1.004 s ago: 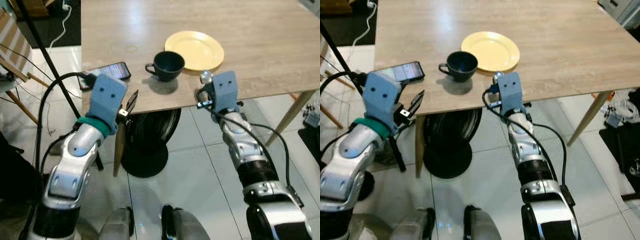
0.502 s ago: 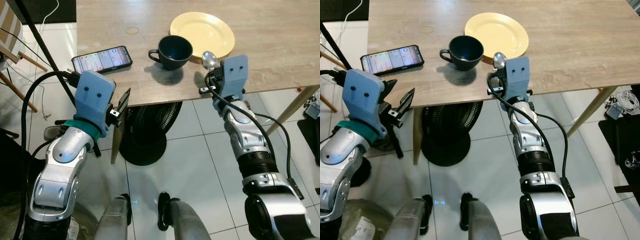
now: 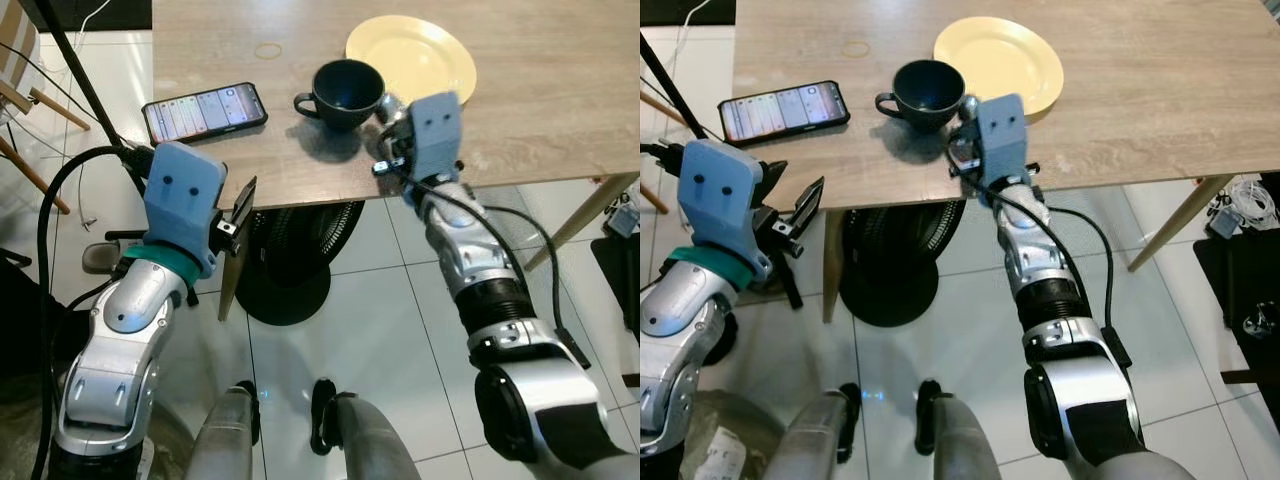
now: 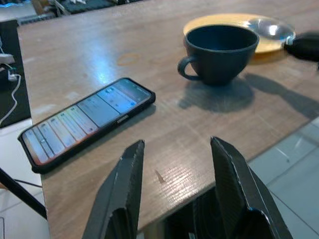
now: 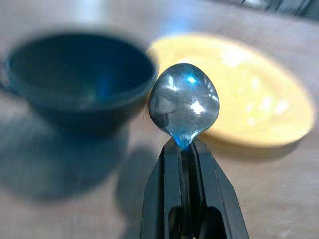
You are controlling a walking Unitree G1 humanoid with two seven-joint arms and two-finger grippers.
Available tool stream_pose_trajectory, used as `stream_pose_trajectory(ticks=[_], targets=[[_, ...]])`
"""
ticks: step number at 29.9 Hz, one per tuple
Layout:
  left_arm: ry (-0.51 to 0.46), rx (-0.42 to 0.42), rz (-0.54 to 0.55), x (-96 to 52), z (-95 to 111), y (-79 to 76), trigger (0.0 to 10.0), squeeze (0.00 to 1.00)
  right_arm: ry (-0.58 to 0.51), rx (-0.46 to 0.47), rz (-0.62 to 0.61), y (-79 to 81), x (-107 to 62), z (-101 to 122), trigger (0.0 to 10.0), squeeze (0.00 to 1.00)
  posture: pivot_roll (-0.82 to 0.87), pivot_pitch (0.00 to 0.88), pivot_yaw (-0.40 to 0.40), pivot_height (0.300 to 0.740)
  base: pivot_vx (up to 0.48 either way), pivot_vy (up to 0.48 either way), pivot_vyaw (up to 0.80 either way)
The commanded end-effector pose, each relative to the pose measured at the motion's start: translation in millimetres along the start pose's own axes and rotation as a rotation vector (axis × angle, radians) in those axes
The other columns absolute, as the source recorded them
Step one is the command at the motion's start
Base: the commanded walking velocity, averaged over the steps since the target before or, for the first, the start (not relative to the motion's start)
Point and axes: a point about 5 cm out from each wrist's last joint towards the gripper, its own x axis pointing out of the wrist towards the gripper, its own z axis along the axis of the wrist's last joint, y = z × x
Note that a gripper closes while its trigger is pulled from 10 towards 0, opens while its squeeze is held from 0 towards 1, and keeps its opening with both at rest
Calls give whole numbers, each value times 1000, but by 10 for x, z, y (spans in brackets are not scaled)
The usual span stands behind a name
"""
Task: Setting the table
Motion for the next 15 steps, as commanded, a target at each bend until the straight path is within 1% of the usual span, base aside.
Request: stream_pose_trajectory(ticks=[1, 2, 3, 4, 5, 6, 7, 11, 13, 15], targets=[[11, -1, 7, 7, -21, -17, 10000, 0, -37, 39, -52, -97, -54, 26, 10000, 0, 183, 205, -80, 740, 0, 0, 0], [6, -1, 23, 43, -20, 3, 10000, 0, -82, 58, -89, -179, -108, 101, 10000, 0, 170, 192, -73, 740, 0, 0, 0], [6, -1, 23, 43, -20, 3, 10000, 0, -82, 58, -89, -179, -108, 101, 10000, 0, 170, 192, -73, 740, 0, 0, 0], [5, 0, 33, 84, -19, 23, 10000, 0, -112, 51, -123, -258, -159, 146, 10000, 0, 156, 181, -66, 740, 0, 0, 0], [4, -1, 38, 127, -22, 39, 10000, 0, -118, 42, -148, -323, -207, 150, 10000, 0, 141, 167, -58, 740, 0, 0, 0], [4, -1, 38, 127, -22, 39, 10000, 0, -118, 42, -148, -323, -207, 150, 10000, 0, 141, 167, -58, 740, 0, 0, 0], [1, -2, 38, 167, -24, 49, 10000, 0, -106, 19, -164, -369, -248, 120, 10000, 0, 133, 158, -53, 740, 0, 0, 0], [-6, -3, 34, 218, -21, 50, 10000, 0, -78, -5, -168, -405, -297, 56, 10000, 0, 130, 148, -50, 740, 0, 0, 0], [-6, -3, 34, 218, -21, 50, 10000, 0, -78, -5, -168, -405, -297, 56, 10000, 0, 130, 148, -50, 740, 0, 0, 0], [-13, -6, 29, 245, -15, 32, 10000, 0, 12, -68, -150, -388, -259, -95, 10000, 0, 130, 132, -53, 740, 0, 0, 0]])
